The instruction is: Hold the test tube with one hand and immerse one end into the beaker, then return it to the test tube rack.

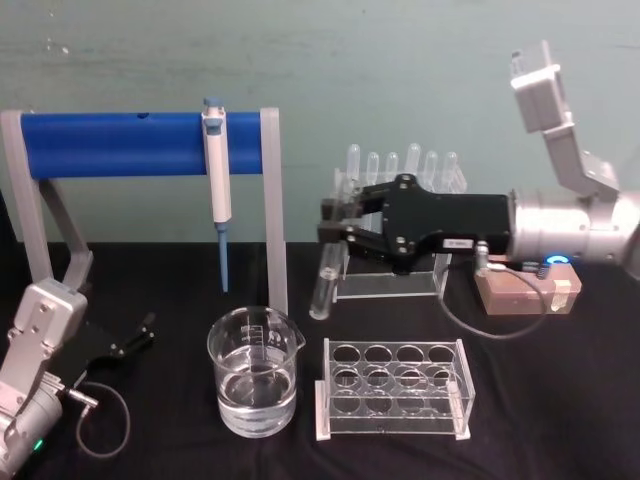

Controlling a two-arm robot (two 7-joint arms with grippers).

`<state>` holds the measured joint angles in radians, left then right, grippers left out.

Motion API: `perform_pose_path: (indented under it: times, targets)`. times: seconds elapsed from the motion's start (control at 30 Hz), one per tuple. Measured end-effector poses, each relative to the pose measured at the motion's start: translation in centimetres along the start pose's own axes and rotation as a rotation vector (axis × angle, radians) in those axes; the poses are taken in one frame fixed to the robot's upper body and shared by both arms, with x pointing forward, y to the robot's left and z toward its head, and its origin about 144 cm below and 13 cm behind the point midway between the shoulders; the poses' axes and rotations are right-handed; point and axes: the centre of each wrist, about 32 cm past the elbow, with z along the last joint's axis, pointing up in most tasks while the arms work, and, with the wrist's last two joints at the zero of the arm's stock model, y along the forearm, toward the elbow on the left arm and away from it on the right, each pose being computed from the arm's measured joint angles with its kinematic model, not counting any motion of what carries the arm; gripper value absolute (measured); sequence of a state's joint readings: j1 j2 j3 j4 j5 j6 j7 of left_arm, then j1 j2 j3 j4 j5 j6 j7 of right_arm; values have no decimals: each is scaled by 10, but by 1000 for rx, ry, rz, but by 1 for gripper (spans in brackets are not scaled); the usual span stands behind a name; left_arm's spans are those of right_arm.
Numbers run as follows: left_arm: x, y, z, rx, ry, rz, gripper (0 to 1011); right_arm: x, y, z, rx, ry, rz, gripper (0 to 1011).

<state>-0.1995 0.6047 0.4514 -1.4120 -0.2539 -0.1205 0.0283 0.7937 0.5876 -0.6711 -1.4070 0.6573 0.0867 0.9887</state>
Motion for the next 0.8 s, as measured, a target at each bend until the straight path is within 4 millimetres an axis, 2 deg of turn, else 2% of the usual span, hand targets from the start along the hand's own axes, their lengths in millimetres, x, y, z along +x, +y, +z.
perform_pose_path:
  times: [0.37,0.8]
  targets:
    - [0,0,0,0,0,0,1000,11,37,-16,41,30,75,230]
    - [0,0,0,0,0,0,1000,13,70,-58,11,49,109,230]
